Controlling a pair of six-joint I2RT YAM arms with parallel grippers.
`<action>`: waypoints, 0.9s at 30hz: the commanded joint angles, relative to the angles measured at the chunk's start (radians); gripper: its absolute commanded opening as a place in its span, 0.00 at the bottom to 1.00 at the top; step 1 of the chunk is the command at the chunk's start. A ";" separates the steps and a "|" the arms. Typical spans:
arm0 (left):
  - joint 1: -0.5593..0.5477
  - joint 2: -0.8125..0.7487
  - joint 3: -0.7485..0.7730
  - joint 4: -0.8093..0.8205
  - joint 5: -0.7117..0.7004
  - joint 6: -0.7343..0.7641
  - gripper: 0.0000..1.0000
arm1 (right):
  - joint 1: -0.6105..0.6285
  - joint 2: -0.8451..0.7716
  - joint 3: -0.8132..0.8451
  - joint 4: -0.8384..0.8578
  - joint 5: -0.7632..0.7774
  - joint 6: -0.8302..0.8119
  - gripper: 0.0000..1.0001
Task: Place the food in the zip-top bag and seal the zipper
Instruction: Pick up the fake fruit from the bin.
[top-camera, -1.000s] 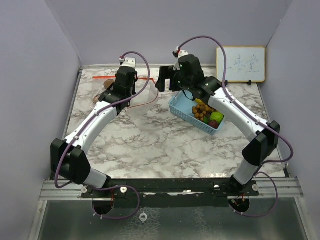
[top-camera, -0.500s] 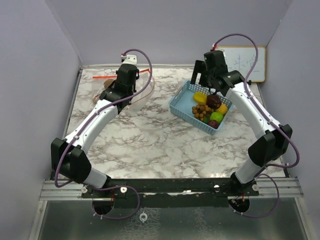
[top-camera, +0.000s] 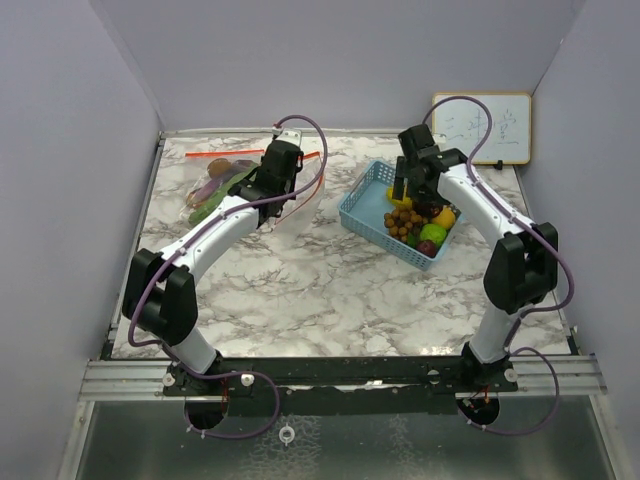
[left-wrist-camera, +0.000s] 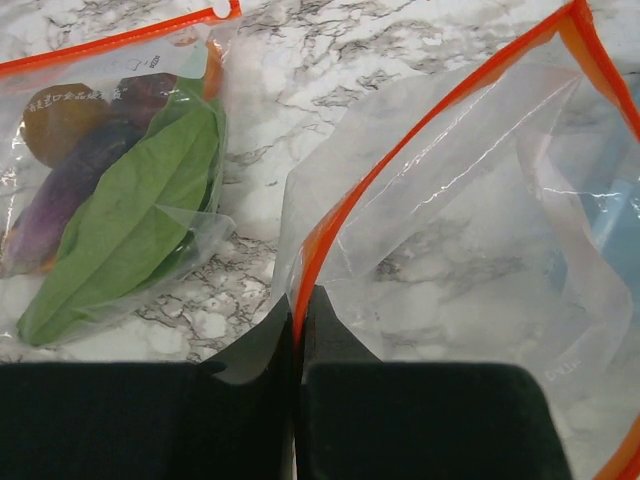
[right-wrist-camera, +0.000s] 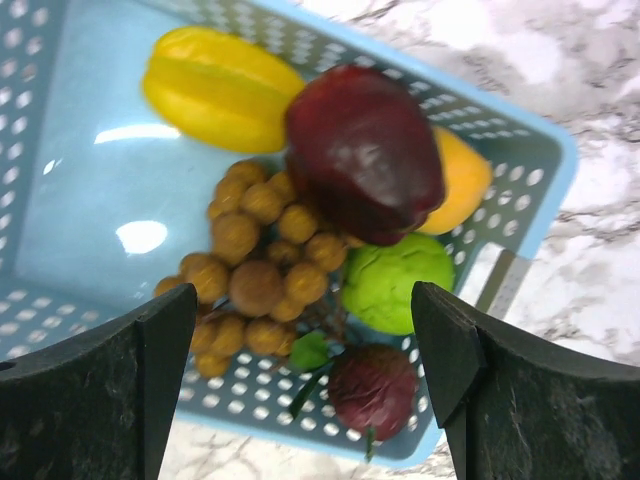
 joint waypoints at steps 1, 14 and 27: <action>-0.003 0.003 -0.002 0.040 0.062 -0.026 0.00 | -0.049 0.050 -0.001 0.063 0.124 -0.039 0.87; -0.003 -0.004 0.001 0.024 0.126 -0.026 0.00 | -0.127 0.198 -0.026 0.245 0.069 -0.175 0.86; -0.003 -0.007 0.019 0.001 0.118 -0.021 0.00 | -0.122 -0.039 -0.079 0.234 -0.197 -0.156 0.22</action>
